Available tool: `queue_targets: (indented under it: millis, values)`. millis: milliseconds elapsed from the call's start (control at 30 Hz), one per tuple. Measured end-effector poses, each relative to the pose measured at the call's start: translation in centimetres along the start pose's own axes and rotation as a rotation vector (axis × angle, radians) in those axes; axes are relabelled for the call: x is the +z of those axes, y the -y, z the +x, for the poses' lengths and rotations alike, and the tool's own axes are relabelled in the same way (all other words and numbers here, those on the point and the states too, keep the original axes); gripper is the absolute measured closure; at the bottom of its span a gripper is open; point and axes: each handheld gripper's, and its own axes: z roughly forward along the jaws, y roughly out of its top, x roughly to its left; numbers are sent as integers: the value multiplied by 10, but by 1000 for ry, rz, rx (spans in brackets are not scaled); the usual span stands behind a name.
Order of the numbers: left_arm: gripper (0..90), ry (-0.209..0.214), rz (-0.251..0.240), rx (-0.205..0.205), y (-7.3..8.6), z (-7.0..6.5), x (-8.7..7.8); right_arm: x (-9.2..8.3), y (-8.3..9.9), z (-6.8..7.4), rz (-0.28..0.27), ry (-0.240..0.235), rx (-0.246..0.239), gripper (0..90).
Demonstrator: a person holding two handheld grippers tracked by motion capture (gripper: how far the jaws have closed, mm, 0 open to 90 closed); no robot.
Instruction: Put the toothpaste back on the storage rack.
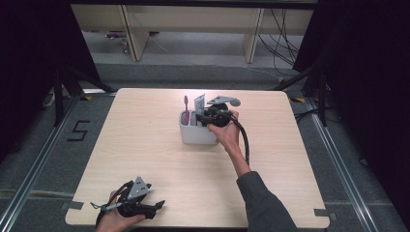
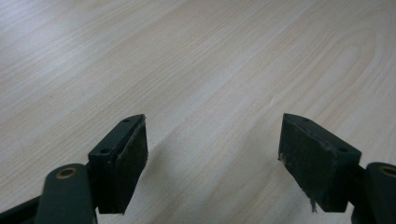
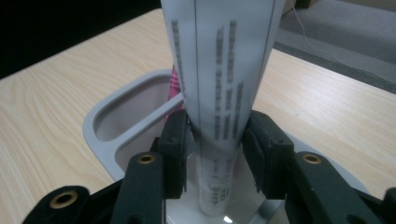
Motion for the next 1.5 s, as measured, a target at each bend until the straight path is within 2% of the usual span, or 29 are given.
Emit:
queue_targets:
  millis: [67,167,267,333,433,567,600,633,667,700,767,800,867,900,933,967,1000,1033,1067,1100,1133,1167,1200,1233,1300,1367,1433,1467,1500]
  values:
    - [233,5,7,-6,0,-1,-1,-4,-1,0,-25,3,-2,578]
    - [233,3,5,-5,0,-1,-1,-13,-5,1,-61,-23,25,518]
    - [233,3,6,-7,0,-1,-1,-21,-8,0,-88,-19,16,448]
    - [233,1,4,-9,0,-1,-1,-27,-9,0,-84,-31,18,428]
    - [233,6,3,-7,0,-1,-1,-35,-8,-2,-82,-22,32,376]
    - [233,6,16,3,0,0,-1,-46,-5,-5,-90,-20,25,362]
    - [233,6,16,2,0,0,-1,-50,-4,-5,-76,-24,40,355]
    - [233,6,17,3,0,0,-1,-50,-3,-7,-86,-20,14,354]
    - [233,6,12,-1,0,0,0,-52,-1,-7,-86,-19,27,351]
    - [233,-5,14,-1,0,0,0,-53,0,-8,-98,-27,16,351]
    - [233,3,12,-9,1,-1,1,-56,3,-9,-95,-25,30,347]
    - [233,-2,22,0,1,0,0,-58,4,-9,-89,-32,46,348]
    - [233,0,8,-9,0,0,1,-60,6,-12,-101,-27,29,347]
    - [233,-1,6,-12,0,0,1,-63,7,-11,-100,-24,50,347]
    - [233,2,29,12,0,1,-1,-64,8,-12,-94,-26,45,347]
    - [233,2,24,4,1,1,0,-65,10,-13,-110,-23,39,346]
    - [233,3,22,3,1,1,0,-67,11,-12,-91,-33,53,346]
    - [233,1,20,3,1,1,0,-70,12,-13,-85,-21,38,346]
    - [232,-1,17,-1,1,1,0,-72,13,-15,-98,-12,16,345]
    - [232,-1,10,-13,1,0,1,-72,15,-14,-105,-24,27,344]
    - [231,0,28,3,1,1,0,-75,16,-16,-101,-15,12,344]
    - [230,1,29,6,1,1,0,-76,17,-15,-98,-28,31,343]
    - [229,1,28,3,1,1,0,-79,19,-15,-93,-16,32,340]
    - [228,0,23,0,1,1,1,-80,19,-16,-92,-30,28,340]
    - [224,-3,18,-9,1,0,2,-85,22,-15,-90,-21,49,339]
    - [223,-7,25,0,1,1,1,-87,25,-18,-97,-14,21,328]
    - [221,-2,14,-12,1,0,1,-89,27,-18,-88,-14,13,320]
    - [217,-3,15,-10,1,0,1,-90,28,-17,-87,-23,35,319]
    - [215,-1,22,2,1,1,0,-92,29,-17,-86,-18,33,316]
